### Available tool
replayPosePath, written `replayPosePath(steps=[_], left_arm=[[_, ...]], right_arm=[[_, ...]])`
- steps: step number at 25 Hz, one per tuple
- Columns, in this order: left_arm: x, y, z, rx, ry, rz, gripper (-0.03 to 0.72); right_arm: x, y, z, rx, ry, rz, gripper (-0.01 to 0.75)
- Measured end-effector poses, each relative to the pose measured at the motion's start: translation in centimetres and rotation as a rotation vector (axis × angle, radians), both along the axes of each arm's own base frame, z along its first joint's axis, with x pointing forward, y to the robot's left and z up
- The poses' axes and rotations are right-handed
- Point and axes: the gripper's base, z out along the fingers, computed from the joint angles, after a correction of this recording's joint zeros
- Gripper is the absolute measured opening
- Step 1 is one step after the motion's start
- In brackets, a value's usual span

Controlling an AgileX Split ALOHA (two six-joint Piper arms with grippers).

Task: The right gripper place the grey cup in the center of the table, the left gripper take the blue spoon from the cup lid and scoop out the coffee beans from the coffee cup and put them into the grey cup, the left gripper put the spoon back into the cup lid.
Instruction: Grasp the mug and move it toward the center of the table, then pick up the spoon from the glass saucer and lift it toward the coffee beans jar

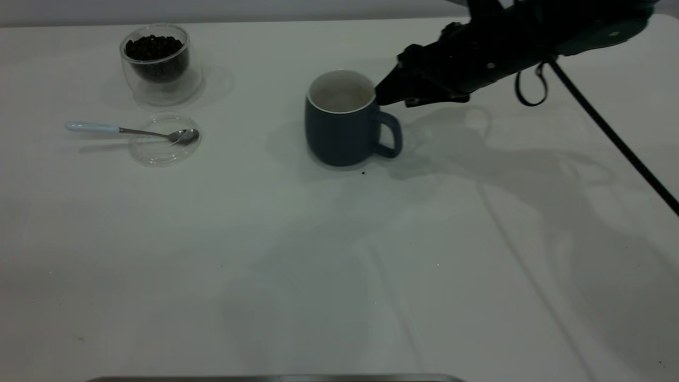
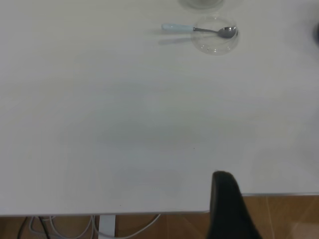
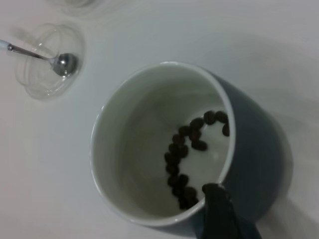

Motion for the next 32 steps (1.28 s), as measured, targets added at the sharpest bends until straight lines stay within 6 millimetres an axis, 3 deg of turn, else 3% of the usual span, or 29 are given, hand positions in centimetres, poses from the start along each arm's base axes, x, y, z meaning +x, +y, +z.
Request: replayPosePath(steps=[12, 18, 21, 25, 27, 32], left_arm=[[0.0, 0.0, 0.0, 0.000, 0.000, 0.000, 0.499], [0.0, 0.0, 0.0, 0.000, 0.000, 0.000, 0.499], [0.0, 0.0, 0.0, 0.000, 0.000, 0.000, 0.499], [0.0, 0.0, 0.0, 0.000, 0.000, 0.000, 0.499], [0.0, 0.0, 0.0, 0.000, 0.000, 0.000, 0.499], [0.0, 0.0, 0.0, 0.000, 0.000, 0.000, 0.499]], right_arm=[[-0.4, 3.5, -0.2, -0.001, -0.030, 0.070, 0.462], [-0.9, 3.4, -0.3, -0.075, -0.050, 0.195, 0.462], [-0.7, 2.4, 0.5, -0.129, -0.058, 0.255, 0.462], [0.1, 0.8, 3.9, -0.188, -0.105, 0.279, 0.462], [0.1, 0.6, 6.7, -0.199, -0.127, 0.284, 0.462], [-2.6, 0.4, 14.9, -0.171, -0.042, 0.404, 0.462]])
